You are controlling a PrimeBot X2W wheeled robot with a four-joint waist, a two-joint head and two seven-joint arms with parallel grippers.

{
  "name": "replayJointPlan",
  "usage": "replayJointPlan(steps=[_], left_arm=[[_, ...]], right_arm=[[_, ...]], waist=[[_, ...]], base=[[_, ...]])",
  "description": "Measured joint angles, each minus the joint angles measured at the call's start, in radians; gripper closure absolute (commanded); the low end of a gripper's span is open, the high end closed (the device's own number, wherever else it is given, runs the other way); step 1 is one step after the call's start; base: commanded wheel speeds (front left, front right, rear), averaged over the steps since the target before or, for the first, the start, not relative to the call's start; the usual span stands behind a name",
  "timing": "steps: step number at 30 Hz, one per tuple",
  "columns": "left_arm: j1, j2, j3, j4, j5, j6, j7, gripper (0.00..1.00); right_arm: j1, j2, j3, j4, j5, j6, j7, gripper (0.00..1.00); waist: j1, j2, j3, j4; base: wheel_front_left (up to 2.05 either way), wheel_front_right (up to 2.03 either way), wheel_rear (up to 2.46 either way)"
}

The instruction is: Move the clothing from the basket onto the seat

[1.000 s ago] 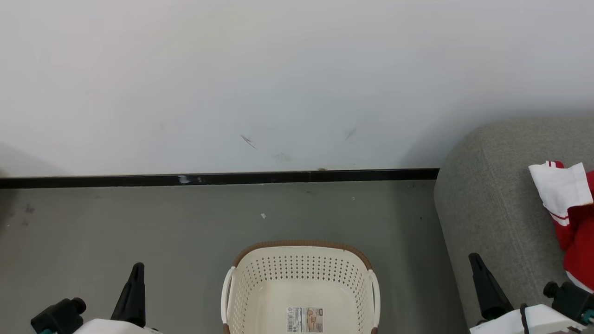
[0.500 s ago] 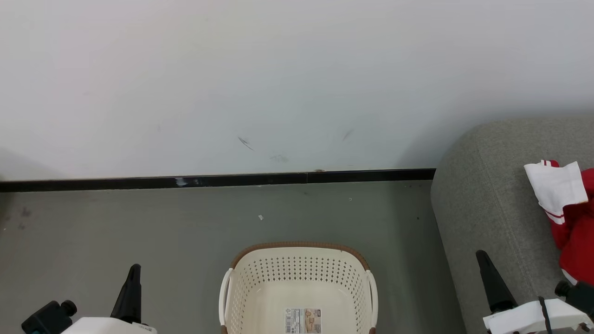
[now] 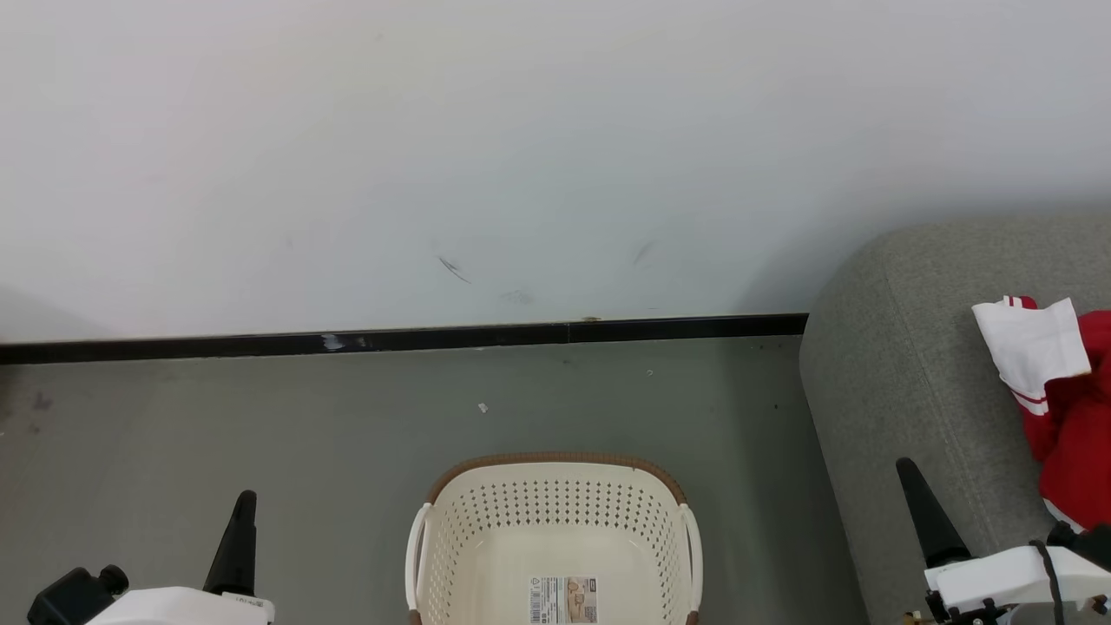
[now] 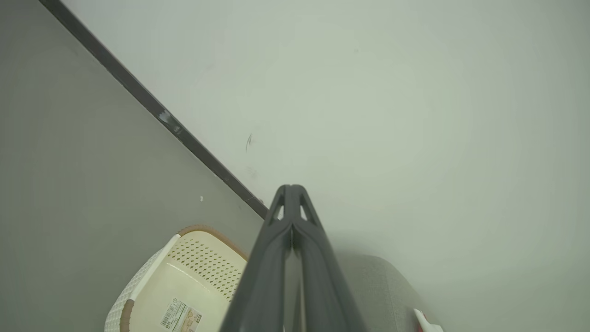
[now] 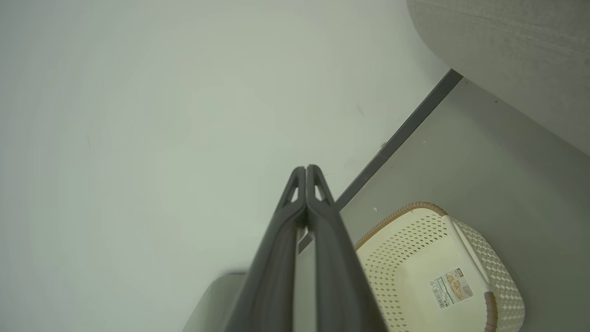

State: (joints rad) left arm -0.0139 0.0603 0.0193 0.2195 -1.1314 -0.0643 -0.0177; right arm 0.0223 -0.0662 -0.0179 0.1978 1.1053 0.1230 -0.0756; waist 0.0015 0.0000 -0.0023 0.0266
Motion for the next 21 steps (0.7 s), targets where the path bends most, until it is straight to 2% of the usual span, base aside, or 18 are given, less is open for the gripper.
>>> replayJointPlan(steps=[21], left_arm=[[-0.022, -0.016, 0.035, 0.015, -0.249, -0.014, 0.071, 1.00]], right_arm=[[-0.046, -0.015, -0.011, 0.039, 0.306, 0.000, 0.060, 1.00]], waist=[[-0.0009, 0.0000, 0.002, -0.015]], base=[[0.00, 0.00, 0.00]])
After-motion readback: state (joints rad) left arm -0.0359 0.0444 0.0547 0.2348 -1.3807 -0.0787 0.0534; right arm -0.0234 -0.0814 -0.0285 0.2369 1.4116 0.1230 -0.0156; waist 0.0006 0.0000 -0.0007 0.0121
